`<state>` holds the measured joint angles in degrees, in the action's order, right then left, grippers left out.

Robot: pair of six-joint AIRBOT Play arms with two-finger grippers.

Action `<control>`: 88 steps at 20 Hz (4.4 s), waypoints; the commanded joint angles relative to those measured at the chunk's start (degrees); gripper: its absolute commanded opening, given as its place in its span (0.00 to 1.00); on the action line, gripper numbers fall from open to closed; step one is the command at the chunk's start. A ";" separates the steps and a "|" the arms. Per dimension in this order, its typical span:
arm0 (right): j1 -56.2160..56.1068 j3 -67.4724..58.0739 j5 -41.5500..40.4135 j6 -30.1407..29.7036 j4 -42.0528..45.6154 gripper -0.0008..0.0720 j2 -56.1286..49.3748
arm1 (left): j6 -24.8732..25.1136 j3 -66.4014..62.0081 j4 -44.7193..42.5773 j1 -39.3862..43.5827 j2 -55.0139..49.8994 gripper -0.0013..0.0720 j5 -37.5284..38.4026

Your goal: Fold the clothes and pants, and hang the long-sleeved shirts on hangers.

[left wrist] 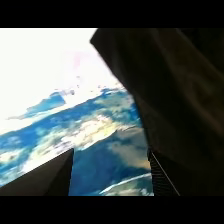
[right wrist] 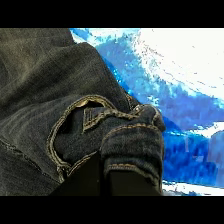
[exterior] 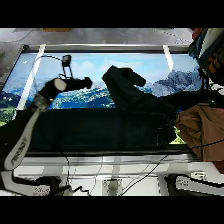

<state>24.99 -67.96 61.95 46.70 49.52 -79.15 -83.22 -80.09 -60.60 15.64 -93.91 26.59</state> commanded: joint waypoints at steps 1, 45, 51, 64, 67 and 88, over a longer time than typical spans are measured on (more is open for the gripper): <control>-0.04 -0.07 0.46 0.13 0.24 0.05 0.04 | -6.80 -5.49 6.29 3.43 -8.83 0.88 -3.32; -4.46 -0.07 5.95 8.00 -4.09 0.05 0.02 | 15.06 -20.09 2.05 42.77 -12.20 0.62 47.80; -4.39 -0.07 5.95 8.13 -1.01 0.05 0.02 | 12.66 -20.20 1.90 31.58 -3.65 0.80 40.57; -4.39 -0.07 5.95 7.74 -1.03 0.05 0.02 | 10.80 -20.24 0.15 11.37 -14.29 0.81 13.05; -4.39 -0.07 5.49 7.67 -1.03 0.05 0.02 | 10.88 -20.26 -8.92 14.91 -17.64 0.81 8.20; -4.39 -0.07 2.93 7.72 -1.07 0.05 -0.07 | -5.29 -20.26 -44.28 18.53 -24.13 0.05 -3.23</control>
<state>20.67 -67.96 64.88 54.39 48.49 -79.18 -88.12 -100.31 -104.36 33.98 -117.91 24.36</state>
